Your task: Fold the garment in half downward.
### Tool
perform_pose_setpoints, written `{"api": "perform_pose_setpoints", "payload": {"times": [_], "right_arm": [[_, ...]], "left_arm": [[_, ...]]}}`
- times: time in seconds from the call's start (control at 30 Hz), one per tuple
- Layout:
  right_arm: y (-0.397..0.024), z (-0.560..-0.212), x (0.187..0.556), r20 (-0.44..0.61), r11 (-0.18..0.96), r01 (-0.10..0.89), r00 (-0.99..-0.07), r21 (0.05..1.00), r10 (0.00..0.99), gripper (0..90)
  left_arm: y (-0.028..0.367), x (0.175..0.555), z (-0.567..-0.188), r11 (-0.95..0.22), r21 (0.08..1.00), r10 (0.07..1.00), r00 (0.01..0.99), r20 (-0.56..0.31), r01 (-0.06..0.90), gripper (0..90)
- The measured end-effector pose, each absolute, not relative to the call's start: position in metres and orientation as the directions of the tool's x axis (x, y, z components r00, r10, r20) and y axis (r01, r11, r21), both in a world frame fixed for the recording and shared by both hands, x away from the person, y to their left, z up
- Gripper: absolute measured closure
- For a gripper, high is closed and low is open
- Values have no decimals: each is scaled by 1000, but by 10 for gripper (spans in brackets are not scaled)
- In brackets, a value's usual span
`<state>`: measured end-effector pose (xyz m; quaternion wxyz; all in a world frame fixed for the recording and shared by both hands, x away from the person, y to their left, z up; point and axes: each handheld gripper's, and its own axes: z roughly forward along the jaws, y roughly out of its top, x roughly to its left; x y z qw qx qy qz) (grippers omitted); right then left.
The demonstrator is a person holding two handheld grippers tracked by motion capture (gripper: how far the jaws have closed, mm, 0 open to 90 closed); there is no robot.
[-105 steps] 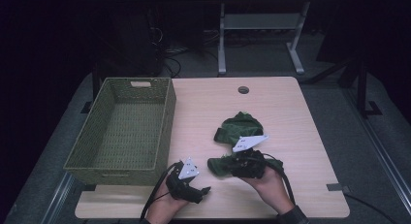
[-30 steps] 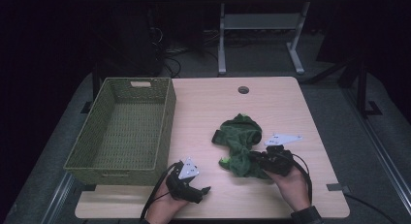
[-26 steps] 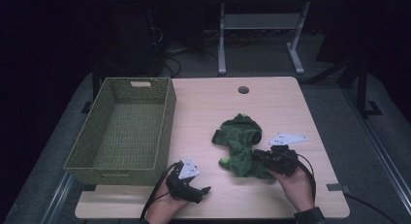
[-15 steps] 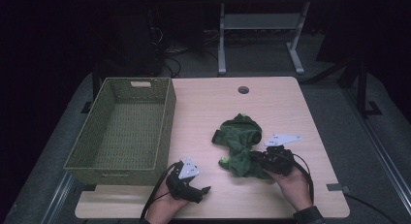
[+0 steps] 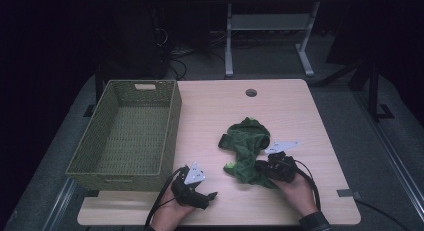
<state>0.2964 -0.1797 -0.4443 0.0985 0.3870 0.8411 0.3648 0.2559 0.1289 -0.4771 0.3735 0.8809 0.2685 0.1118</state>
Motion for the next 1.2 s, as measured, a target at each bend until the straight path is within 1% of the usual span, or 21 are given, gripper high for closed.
{"api": "perform_pose_setpoints", "payload": {"times": [0.23,0.4,0.63,0.77,0.83,1.0,1.2], "right_arm": [[-215,-428,284,124,374,572,-649,730,751,743],[-239,-430,273,122,363,584,-629,726,768,699],[-264,-436,251,105,368,580,-624,727,775,668],[-274,-440,238,105,364,588,-613,723,783,667],[-277,-446,230,124,354,594,-615,722,779,667],[-276,-458,219,147,374,622,-624,688,768,665],[-271,-464,224,181,379,633,-640,675,747,647]], "left_arm": [[129,256,-478,-568,722,565,825,-6,394,133],[128,256,-477,-569,720,570,822,-3,398,133],[128,256,-477,-571,719,569,822,-2,397,130],[128,256,-477,-570,719,569,822,-3,397,130],[128,256,-477,-570,719,569,822,-3,397,130],[128,256,-477,-570,720,569,822,-3,397,130],[128,256,-477,-571,719,567,824,-3,396,130]]}}
